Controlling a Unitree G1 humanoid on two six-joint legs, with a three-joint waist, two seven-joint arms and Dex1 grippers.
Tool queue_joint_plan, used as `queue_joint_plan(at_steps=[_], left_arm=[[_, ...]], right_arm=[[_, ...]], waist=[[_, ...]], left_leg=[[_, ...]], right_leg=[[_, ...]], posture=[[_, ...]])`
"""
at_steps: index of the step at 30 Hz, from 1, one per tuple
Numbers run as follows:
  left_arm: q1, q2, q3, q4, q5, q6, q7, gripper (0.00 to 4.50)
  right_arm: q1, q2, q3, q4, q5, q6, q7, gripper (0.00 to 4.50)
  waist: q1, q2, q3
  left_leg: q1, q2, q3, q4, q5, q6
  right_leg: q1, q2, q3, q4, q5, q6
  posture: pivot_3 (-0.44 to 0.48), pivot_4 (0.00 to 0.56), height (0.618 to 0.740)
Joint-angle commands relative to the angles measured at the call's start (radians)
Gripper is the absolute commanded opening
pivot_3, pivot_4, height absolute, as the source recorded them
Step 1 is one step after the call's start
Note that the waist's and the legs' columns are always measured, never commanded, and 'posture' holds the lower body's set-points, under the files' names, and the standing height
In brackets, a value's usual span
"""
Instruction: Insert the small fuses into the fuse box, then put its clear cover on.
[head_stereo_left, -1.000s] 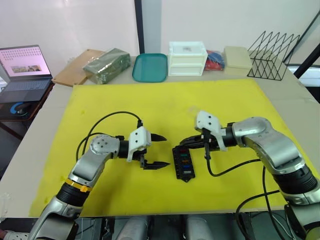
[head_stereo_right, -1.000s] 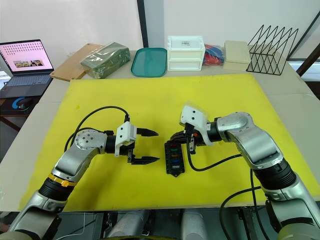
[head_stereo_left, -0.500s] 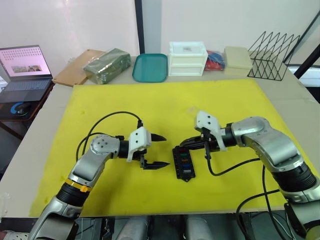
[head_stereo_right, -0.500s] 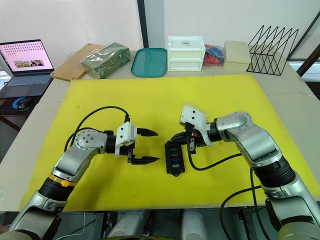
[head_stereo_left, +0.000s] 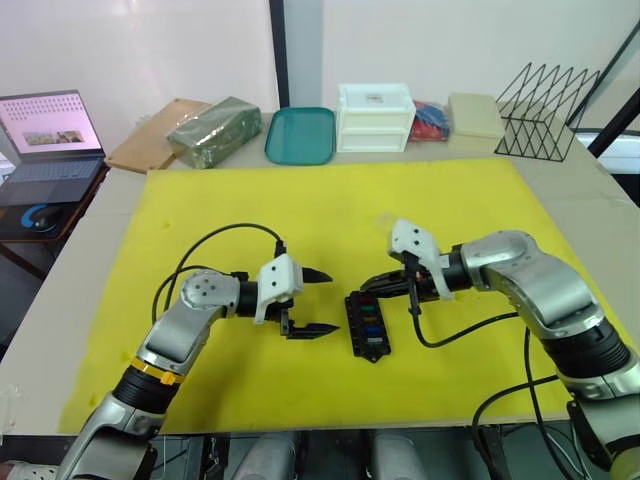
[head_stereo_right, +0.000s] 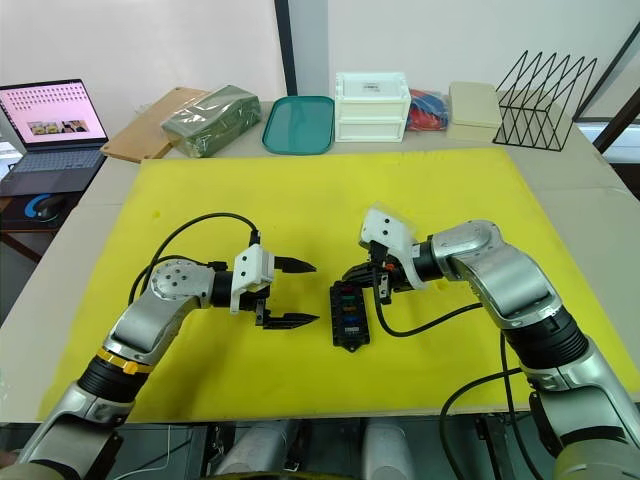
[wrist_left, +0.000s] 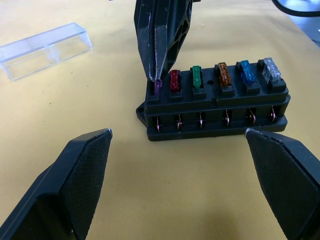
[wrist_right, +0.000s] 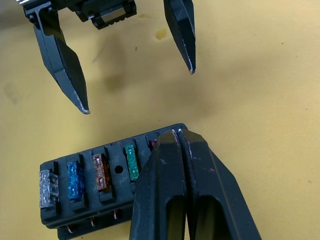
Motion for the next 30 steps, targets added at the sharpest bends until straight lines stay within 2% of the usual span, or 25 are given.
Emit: queue_joint_plan(at_steps=[1, 30], left_arm=[[-0.002, 0.000, -0.003, -0.022, -0.004, -0.019, 0.002, 4.50], [0.000, 0.001, 0.000, -0.023, -0.002, -0.020, 0.001, 4.50]], right_arm=[[-0.014, -0.011, 0.015, 0.010, -0.006, 0.019, -0.004, 0.03], [-0.028, -0.017, 0.033, -0.021, 0.001, 0.040, -0.012, 0.03]], waist=[[0.000, 0.000, 0.000], [0.000, 0.000, 0.000]], left_leg=[[0.000, 0.000, 0.000, 0.000, 0.000, 0.000], [0.000, 0.000, 0.000, 0.000, 0.000, 0.000]], right_leg=[[0.000, 0.000, 0.000, 0.000, 0.000, 0.000], [0.000, 0.000, 0.000, 0.000, 0.000, 0.000]], posture=[[0.000, 0.150, 0.740], [0.000, 0.150, 0.740]])
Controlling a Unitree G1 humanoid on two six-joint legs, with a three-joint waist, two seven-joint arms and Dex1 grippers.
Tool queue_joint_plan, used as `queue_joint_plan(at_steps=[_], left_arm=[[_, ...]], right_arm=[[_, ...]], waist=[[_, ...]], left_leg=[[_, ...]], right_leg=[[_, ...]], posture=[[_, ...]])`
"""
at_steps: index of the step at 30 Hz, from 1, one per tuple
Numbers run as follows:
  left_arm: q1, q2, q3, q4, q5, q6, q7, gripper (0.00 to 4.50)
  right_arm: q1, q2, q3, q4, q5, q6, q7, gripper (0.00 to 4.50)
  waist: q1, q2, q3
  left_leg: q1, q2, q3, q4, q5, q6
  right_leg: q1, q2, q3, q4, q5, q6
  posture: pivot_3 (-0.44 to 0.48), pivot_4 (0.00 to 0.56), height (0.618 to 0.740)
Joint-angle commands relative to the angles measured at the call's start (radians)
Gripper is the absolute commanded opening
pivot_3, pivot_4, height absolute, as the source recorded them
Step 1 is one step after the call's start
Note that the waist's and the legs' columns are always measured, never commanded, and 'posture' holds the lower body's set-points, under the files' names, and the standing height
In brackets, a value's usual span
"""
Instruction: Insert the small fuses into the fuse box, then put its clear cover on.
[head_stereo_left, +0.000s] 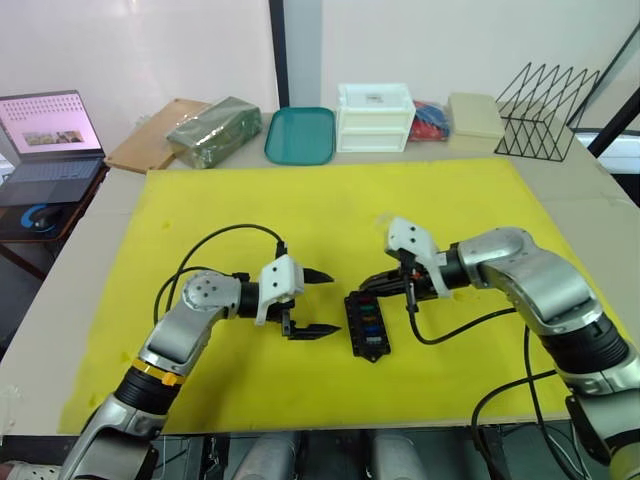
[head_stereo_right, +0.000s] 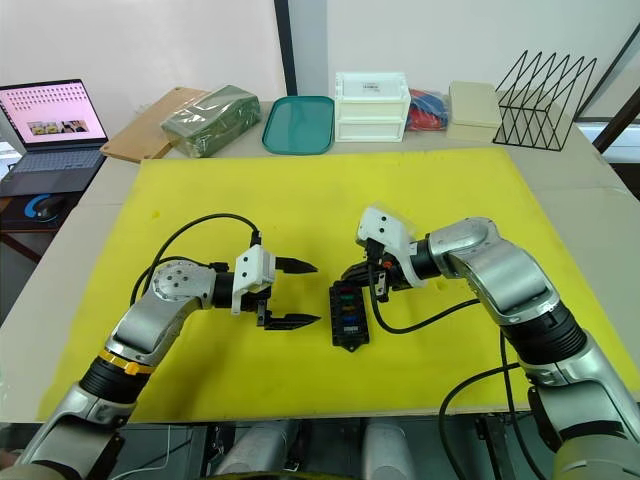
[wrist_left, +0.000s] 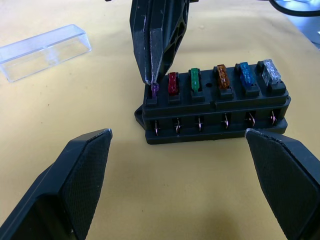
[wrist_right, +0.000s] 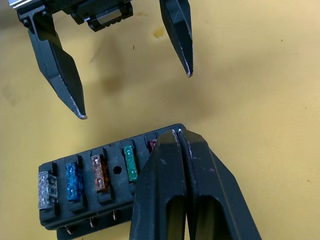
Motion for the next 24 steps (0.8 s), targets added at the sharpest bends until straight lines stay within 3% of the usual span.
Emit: queue_joint_plan(at_steps=[1, 16, 24], left_arm=[[-0.004, 0.006, 0.000, -0.023, -0.004, -0.017, 0.000, 4.50], [-0.003, 0.015, 0.007, -0.048, -0.018, 0.003, -0.006, 4.50], [0.001, 0.058, 0.043, -0.103, -0.066, 0.052, -0.017, 4.50]], right_arm=[[0.002, -0.013, 0.018, -0.012, -0.012, 0.000, -0.005, 0.03], [-0.041, -0.007, -0.052, -0.062, 0.076, 0.043, -0.003, 0.03], [-0.056, -0.079, -0.136, -0.136, 0.160, 0.086, 0.010, 0.03]], waist=[[0.000, 0.000, 0.000], [0.000, 0.000, 0.000], [0.001, 0.000, 0.000]], left_leg=[[0.000, 0.000, 0.000, 0.000, 0.000, 0.000], [0.000, 0.000, 0.000, 0.000, 0.000, 0.000], [0.000, 0.000, 0.000, 0.000, 0.000, 0.000]], right_leg=[[0.000, 0.000, 0.000, 0.000, 0.000, 0.000], [0.000, 0.000, 0.000, 0.000, 0.000, 0.000], [0.000, 0.000, 0.000, 0.000, 0.000, 0.000]], posture=[[0.000, 0.150, 0.740], [0.000, 0.150, 0.740], [0.000, 0.150, 0.740]])
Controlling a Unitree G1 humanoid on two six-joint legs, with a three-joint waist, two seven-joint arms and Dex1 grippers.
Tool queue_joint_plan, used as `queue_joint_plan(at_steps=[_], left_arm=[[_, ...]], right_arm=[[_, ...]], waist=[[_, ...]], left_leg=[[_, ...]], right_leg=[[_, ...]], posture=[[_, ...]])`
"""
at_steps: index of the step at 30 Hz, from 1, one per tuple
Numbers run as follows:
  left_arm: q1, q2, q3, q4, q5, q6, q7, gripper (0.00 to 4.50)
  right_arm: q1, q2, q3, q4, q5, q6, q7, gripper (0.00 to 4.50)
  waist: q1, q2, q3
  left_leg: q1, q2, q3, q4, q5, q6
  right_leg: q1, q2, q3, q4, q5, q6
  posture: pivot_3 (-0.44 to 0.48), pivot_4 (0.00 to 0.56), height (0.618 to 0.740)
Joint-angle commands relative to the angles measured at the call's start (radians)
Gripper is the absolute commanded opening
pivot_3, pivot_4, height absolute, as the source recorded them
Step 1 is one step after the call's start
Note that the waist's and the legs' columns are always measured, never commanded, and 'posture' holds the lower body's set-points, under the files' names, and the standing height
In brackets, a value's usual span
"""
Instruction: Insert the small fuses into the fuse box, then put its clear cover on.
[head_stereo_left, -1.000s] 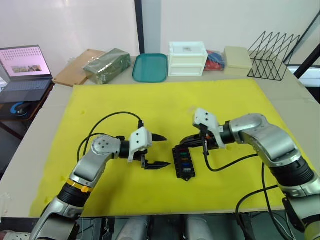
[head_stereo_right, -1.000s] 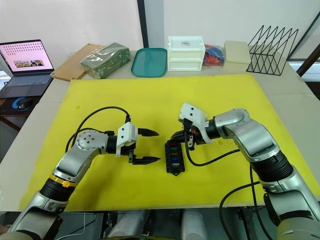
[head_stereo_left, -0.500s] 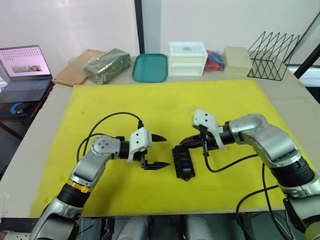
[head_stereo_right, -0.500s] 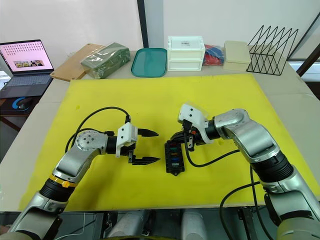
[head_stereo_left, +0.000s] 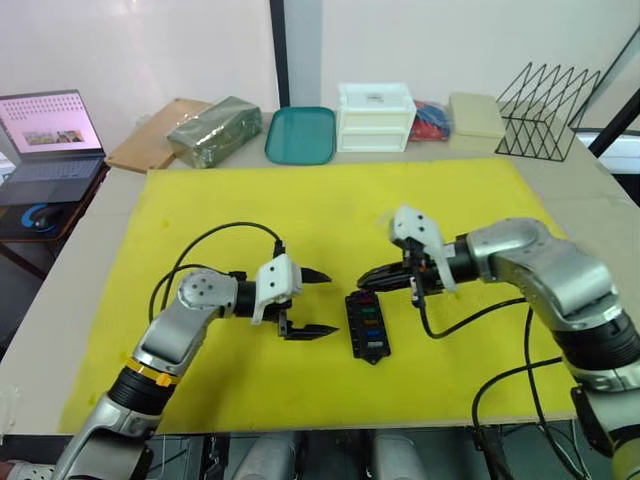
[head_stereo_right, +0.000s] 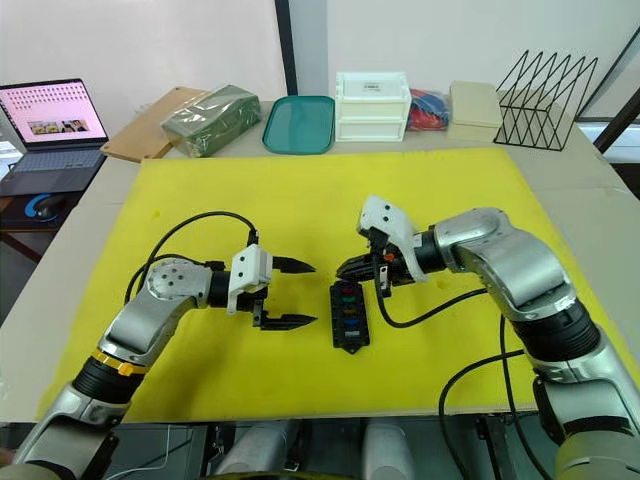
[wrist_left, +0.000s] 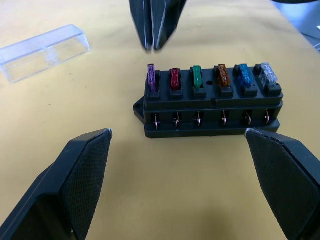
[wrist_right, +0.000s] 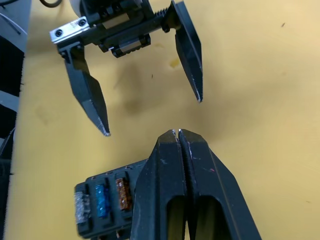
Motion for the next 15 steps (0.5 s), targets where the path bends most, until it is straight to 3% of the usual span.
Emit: queue_joint_plan(at_steps=[1, 5, 8, 15], left_arm=[[0.002, 0.030, 0.042, -0.067, -0.050, 0.034, -0.006, 4.50], [0.022, 0.098, 0.081, -0.132, -0.090, 0.136, 0.008, 4.50], [0.061, 0.161, 0.137, -0.183, -0.138, 0.215, 0.011, 4.50], [0.173, 0.271, 0.235, -0.237, -0.189, 0.254, 0.009, 4.50]], right_arm=[[-0.016, -0.044, -0.069, -0.056, 0.033, -0.008, 0.004, 0.03], [0.040, -0.121, -0.133, -0.098, 0.039, -0.045, 0.012, 0.03], [0.127, -0.198, -0.200, -0.127, 0.039, -0.077, 0.018, 0.61], [0.324, -0.311, -0.377, -0.147, 0.062, -0.079, 0.015, 3.05]], waist=[[-0.001, 0.000, 0.000], [-0.001, 0.000, 0.000], [0.000, 0.000, 0.000], [0.000, 0.000, 0.000]], left_leg=[[0.000, 0.000, 0.000, 0.000, 0.000, 0.000], [0.000, 0.000, 0.000, -0.001, 0.000, 0.000], [0.000, 0.000, 0.000, -0.001, 0.000, 0.000], [0.000, 0.000, 0.000, -0.001, 0.000, 0.000]], right_leg=[[0.000, 0.000, 0.000, 0.000, 0.000, 0.000], [0.000, 0.000, 0.000, 0.000, 0.000, 0.000], [0.000, 0.000, 0.000, -0.001, 0.000, 0.000], [0.000, 0.000, 0.000, -0.001, 0.000, 0.000]], posture=[[0.000, 0.150, 0.740], [0.000, 0.150, 0.740], [0.000, 0.150, 0.740], [0.000, 0.150, 0.740]])
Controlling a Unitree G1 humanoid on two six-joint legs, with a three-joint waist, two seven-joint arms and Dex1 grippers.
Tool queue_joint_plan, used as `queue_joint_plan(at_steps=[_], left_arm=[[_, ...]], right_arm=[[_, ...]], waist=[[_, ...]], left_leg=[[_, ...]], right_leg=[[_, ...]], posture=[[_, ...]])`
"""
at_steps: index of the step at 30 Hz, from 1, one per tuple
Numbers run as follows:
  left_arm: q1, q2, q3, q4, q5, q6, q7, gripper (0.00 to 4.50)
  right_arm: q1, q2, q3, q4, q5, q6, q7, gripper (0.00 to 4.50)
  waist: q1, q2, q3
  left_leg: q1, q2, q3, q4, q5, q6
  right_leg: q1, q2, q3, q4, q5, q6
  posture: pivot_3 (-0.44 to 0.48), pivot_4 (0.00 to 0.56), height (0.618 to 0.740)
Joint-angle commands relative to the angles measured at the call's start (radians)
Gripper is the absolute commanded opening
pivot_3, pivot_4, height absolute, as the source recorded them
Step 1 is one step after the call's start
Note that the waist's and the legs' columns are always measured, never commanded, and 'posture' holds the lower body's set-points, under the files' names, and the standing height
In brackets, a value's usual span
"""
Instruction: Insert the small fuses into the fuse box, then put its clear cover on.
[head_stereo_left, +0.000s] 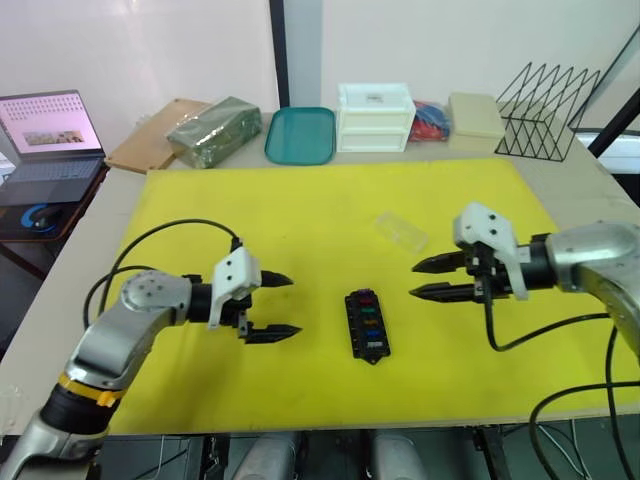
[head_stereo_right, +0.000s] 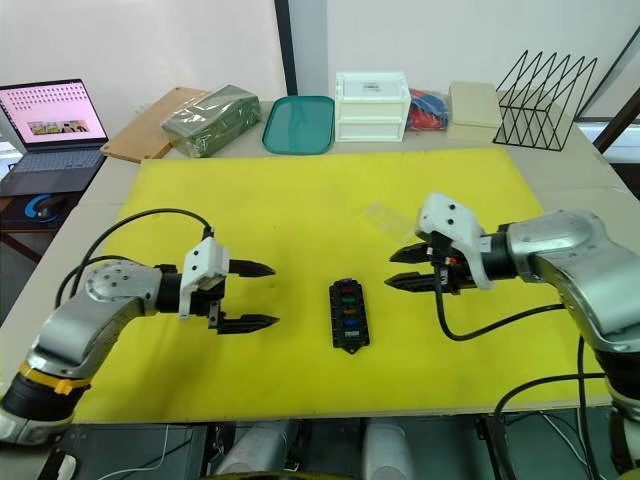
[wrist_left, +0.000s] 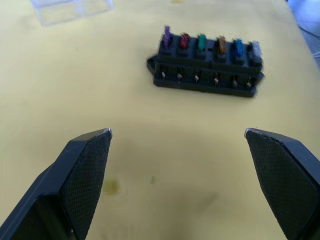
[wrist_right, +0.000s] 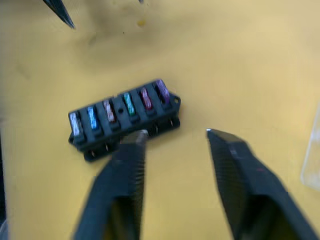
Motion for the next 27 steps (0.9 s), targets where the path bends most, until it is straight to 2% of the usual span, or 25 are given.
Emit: queue_joint_plan(at_steps=[1, 4, 10, 14, 17, 21, 27], left_arm=[[0.028, 0.033, 0.063, -0.040, -0.027, -0.003, 0.004, 4.50], [0.020, 0.017, 0.033, -0.032, -0.010, -0.024, 0.014, 4.50], [-0.037, -0.057, -0.067, 0.006, 0.030, -0.087, 0.006, 4.50], [-0.059, -0.074, -0.121, 0.038, 0.065, -0.125, -0.009, 4.50], [-0.085, -0.085, -0.133, 0.061, 0.068, -0.136, -0.020, 4.50], [-0.103, -0.107, -0.146, 0.090, 0.080, -0.159, -0.020, 4.50], [-0.104, -0.155, -0.166, 0.100, 0.101, -0.175, -0.012, 4.50]], right_arm=[[0.066, -0.047, -0.122, -0.025, 0.013, -0.020, 0.000, 3.43], [0.094, -0.039, -0.133, -0.026, 0.014, -0.040, -0.014, 4.46], [-0.070, 0.055, 0.041, -0.012, 0.024, -0.029, -0.049, 4.49], [-0.160, 0.114, 0.161, 0.021, 0.011, 0.015, -0.065, 4.49], [-0.219, 0.159, 0.243, 0.044, -0.011, 0.035, -0.080, 3.90], [-0.290, 0.213, 0.296, 0.065, -0.017, 0.083, -0.107, 2.59], [-0.305, 0.228, 0.349, 0.102, -0.060, 0.078, -0.127, 2.59]], waist=[[0.001, 0.000, 0.000], [0.002, 0.000, 0.000], [-0.002, 0.000, 0.000], [-0.001, 0.000, 0.000], [0.002, 0.000, 0.000], [-0.001, 0.000, 0.000], [0.000, 0.000, 0.000]], left_leg=[[0.000, 0.000, 0.000, 0.000, 0.000, 0.000], [0.001, 0.000, 0.000, 0.001, 0.000, 0.000], [0.001, 0.000, 0.000, 0.000, 0.000, 0.000], [0.001, 0.001, 0.000, 0.000, 0.000, 0.000], [0.000, 0.000, 0.000, 0.000, 0.000, 0.000], [0.000, 0.000, 0.000, 0.001, 0.000, 0.000], [0.000, 0.000, 0.000, 0.001, 0.000, 0.000]], right_leg=[[0.000, 0.000, 0.000, 0.000, 0.000, 0.000], [0.001, 0.000, 0.000, 0.000, 0.000, 0.000], [0.001, 0.000, 0.000, 0.000, 0.000, 0.000], [0.001, 0.000, 0.000, 0.000, 0.000, 0.000], [0.001, 0.000, 0.000, -0.001, 0.000, 0.000], [0.000, 0.000, 0.000, 0.000, 0.000, 0.000], [0.001, 0.000, 0.000, 0.000, 0.000, 0.000]], posture=[[0.000, 0.150, 0.740], [0.000, 0.150, 0.740], [0.000, 0.150, 0.740], [0.000, 0.150, 0.740], [0.000, 0.150, 0.740], [0.000, 0.150, 0.740], [0.000, 0.150, 0.740]])
